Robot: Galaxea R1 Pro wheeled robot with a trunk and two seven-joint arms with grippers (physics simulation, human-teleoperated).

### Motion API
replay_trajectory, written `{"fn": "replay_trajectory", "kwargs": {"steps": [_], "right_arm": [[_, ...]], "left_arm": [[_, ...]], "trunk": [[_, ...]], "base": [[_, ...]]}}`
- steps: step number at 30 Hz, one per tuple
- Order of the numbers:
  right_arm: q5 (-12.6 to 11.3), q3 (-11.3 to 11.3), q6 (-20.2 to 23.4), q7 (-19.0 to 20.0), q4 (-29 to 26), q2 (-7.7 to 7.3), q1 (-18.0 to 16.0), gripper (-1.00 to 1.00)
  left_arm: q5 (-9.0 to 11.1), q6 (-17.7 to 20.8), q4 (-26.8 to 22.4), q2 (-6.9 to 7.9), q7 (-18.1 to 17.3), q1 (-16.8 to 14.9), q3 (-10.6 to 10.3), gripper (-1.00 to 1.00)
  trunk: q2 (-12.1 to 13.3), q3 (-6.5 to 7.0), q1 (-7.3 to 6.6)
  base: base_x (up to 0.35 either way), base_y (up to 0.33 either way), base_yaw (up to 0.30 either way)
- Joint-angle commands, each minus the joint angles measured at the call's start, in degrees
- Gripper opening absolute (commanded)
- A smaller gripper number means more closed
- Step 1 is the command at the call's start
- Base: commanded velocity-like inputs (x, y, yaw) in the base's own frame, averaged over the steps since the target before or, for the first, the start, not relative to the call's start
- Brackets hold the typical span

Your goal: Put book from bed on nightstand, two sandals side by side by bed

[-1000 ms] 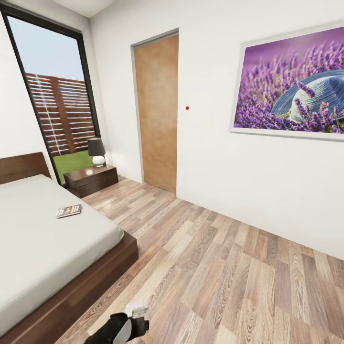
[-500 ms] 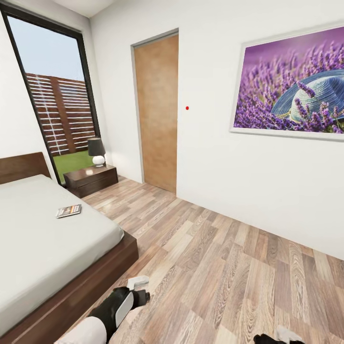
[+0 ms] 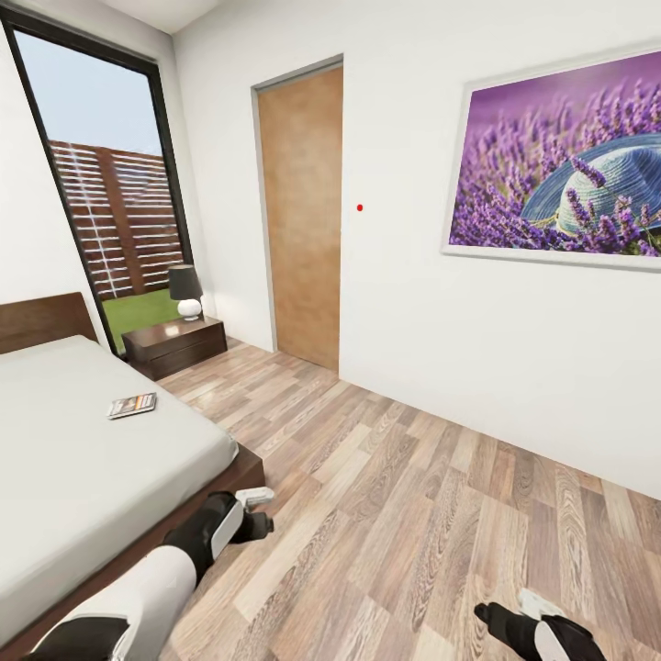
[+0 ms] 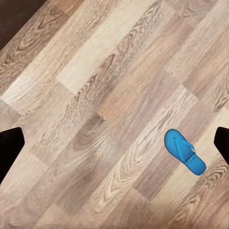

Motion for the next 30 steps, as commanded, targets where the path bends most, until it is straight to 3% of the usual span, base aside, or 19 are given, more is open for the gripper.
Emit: {"fn": "replay_trajectory", "kwargs": {"steps": [1,7,15,30], "right_arm": [[-0.6,0.0,0.3,-0.3,-0.1,0.02,-0.1,1.0],[-0.8,-0.1,0.2,0.4,-0.1,0.1,-0.1,1.0],[-1.2,-1.3,-1.1,2.7,-0.1,0.04,-0.2,1.0],[-1.6,-2.1,-1.6,3.9,0.1,0.1,-0.2,1.0]], "left_arm": [[0.6,0.5,-0.1,0.04,0.4,-0.2,0.0,1.0],[0.7,1.1,-0.1,-0.3,-0.8,-0.7,0.1,1.0],[0.4,2.3,-0.1,-1.73,-5.7,-1.3,0.0,1.0],[0.2,3.2,1.4,-2.13,-6.8,-1.5,-2.3,1.0]], "trunk": [[0.0,-0.07,0.0],[0.0,-0.07,0.0],[0.0,-0.07,0.0],[0.0,-0.07,0.0]], "base": [[0.0,0.0,0.0],[0.0,0.0,0.0],[0.0,0.0,-0.02],[0.0,0.0,-0.223]]}}
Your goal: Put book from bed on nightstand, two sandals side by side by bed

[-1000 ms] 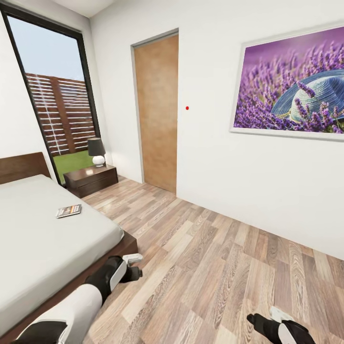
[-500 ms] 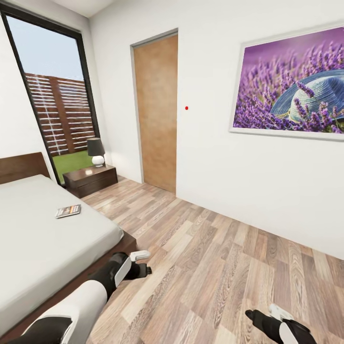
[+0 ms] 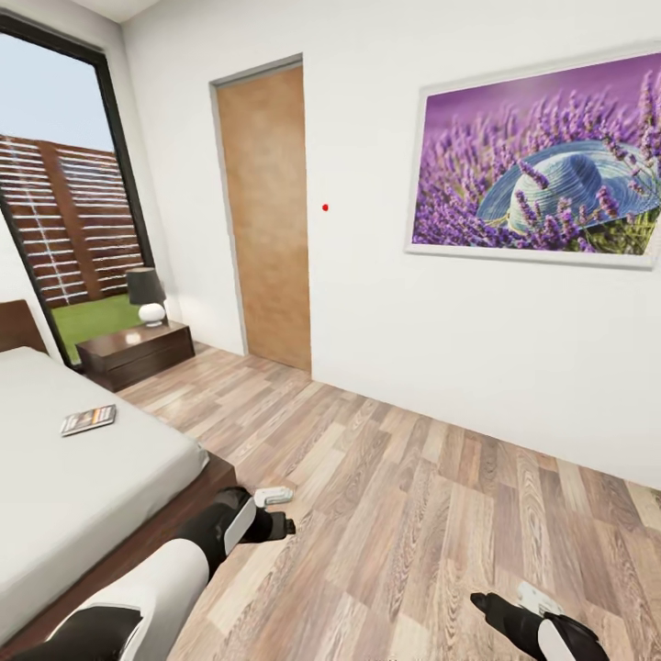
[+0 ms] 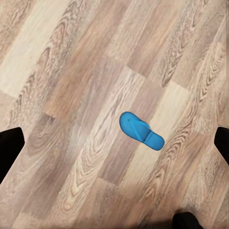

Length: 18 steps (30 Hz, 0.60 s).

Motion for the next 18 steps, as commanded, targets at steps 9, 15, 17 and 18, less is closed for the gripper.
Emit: {"fn": "replay_trajectory", "kwargs": {"steps": [9,15,17,18], "right_arm": [[-0.1,-0.2,0.5,0.1,0.1,0.09,-0.1,1.0],[-0.1,-0.2,0.5,-0.2,0.2,0.19,0.0,1.0],[-0.1,-0.2,0.5,-0.2,0.2,0.2,0.0,1.0],[-0.1,-0.2,0.6,-0.2,0.2,0.2,0.0,1.0]], "left_arm": [[0.6,0.2,0.4,0.07,0.2,0.0,-0.3,1.0],[0.7,0.5,0.4,0.18,0.3,0.0,0.5,1.0],[0.8,0.8,0.4,0.2,0.3,0.0,1.3,1.0],[0.7,1.3,0.3,0.25,0.4,0.0,2.4,1.0]], "trunk": [[0.0,-0.06,0.0],[0.0,-0.06,0.0],[0.0,-0.08,0.0],[0.0,-0.09,0.0]], "base": [[0.0,0.0,-0.267],[0.0,0.0,-0.269],[0.0,0.0,-0.269],[0.0,0.0,-0.269]]}}
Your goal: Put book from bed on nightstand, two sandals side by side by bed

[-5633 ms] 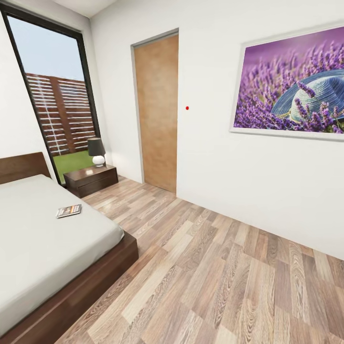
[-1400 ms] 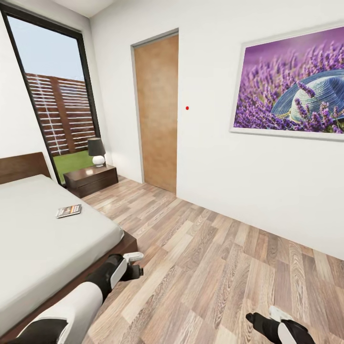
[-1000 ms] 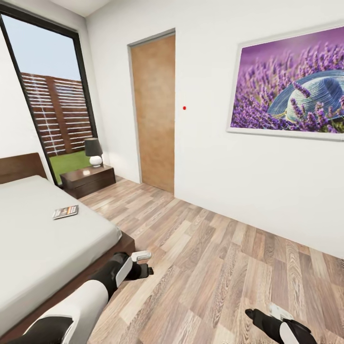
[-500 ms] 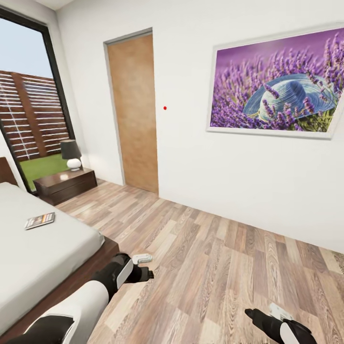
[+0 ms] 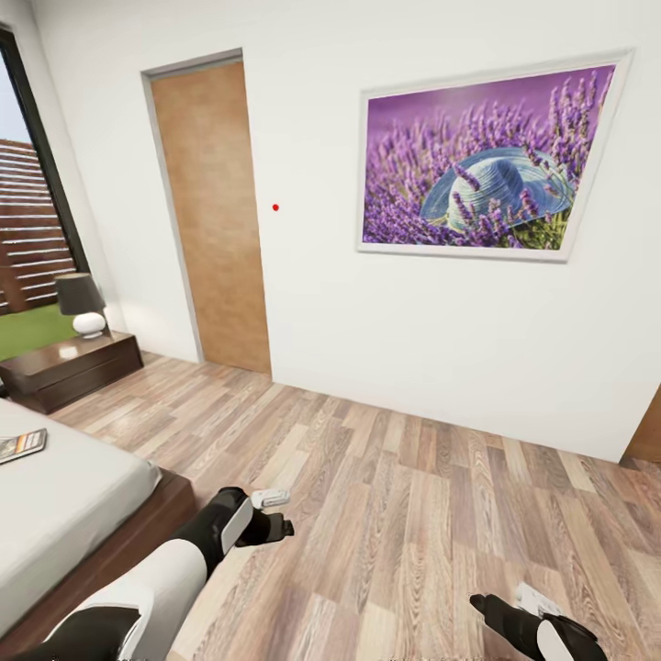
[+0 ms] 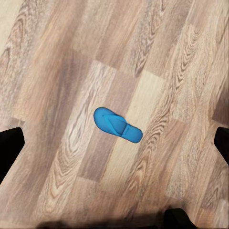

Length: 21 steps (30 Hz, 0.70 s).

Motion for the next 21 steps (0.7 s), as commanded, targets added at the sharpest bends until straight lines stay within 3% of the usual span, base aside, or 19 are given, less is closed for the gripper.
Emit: {"fn": "replay_trajectory", "kwargs": {"steps": [1,6,14,16,21], "right_arm": [[-0.2,-0.1,0.3,0.0,-0.1,0.02,0.0,1.0],[-0.2,-0.1,0.3,0.2,-0.1,0.03,0.0,1.0],[-0.2,-0.1,0.3,0.2,-0.1,0.03,0.0,1.0],[-0.2,-0.1,0.3,0.2,-0.1,0.03,0.0,1.0],[-0.3,-0.1,0.3,0.1,-0.1,0.03,-0.1,1.0]], "left_arm": [[0.2,0.6,-0.2,0.05,0.0,0.0,0.7,1.0],[0.2,1.6,-2.1,0.45,1.6,-0.1,3.1,1.0],[0.9,1.8,-8.6,0.64,13.3,-0.2,4.9,1.0],[3.7,1.8,-9.6,0.39,16.0,-0.2,6.7,1.0],[12.2,1.4,-9.6,0.0,18.1,-0.2,9.7,1.0]], "trunk": [[0.0,-0.08,0.0],[0.0,-0.17,0.0],[0.0,-0.36,0.0],[0.0,-0.42,0.0],[0.0,-0.55,0.0]], "base": [[0.0,0.0,-0.269],[0.0,0.0,-0.269],[0.0,0.0,-0.266],[0.0,0.0,-0.262],[0.0,0.0,-0.255]]}}
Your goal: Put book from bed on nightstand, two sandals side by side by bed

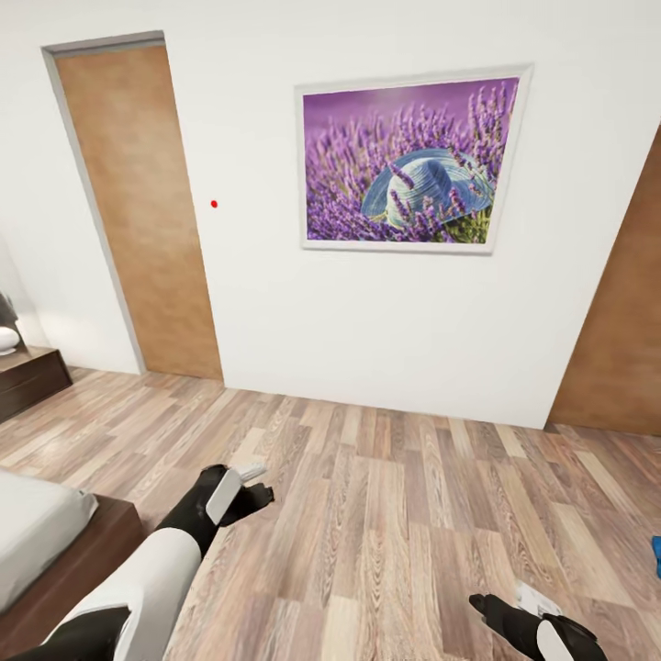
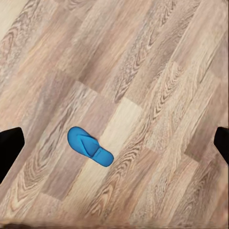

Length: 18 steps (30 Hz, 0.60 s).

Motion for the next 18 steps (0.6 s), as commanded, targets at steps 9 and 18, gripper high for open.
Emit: {"fn": "replay_trajectory", "kwargs": {"steps": [9,18], "right_arm": [[-0.2,-0.1,0.3,-0.1,-0.1,0.02,0.0,1.0],[-0.2,0.0,0.3,-0.1,-0.1,0.02,0.0,1.0]], "left_arm": [[12.0,-5.6,5.5,-1.09,6.7,0.0,1.7,1.0],[13.7,-11.0,11.9,-1.73,9.4,0.0,1.9,1.0]], "trunk": [[0.0,-0.3,0.0],[0.0,-0.54,0.0]], "base": [[0.0,0.0,-0.246],[0.0,0.0,-0.227]]}}
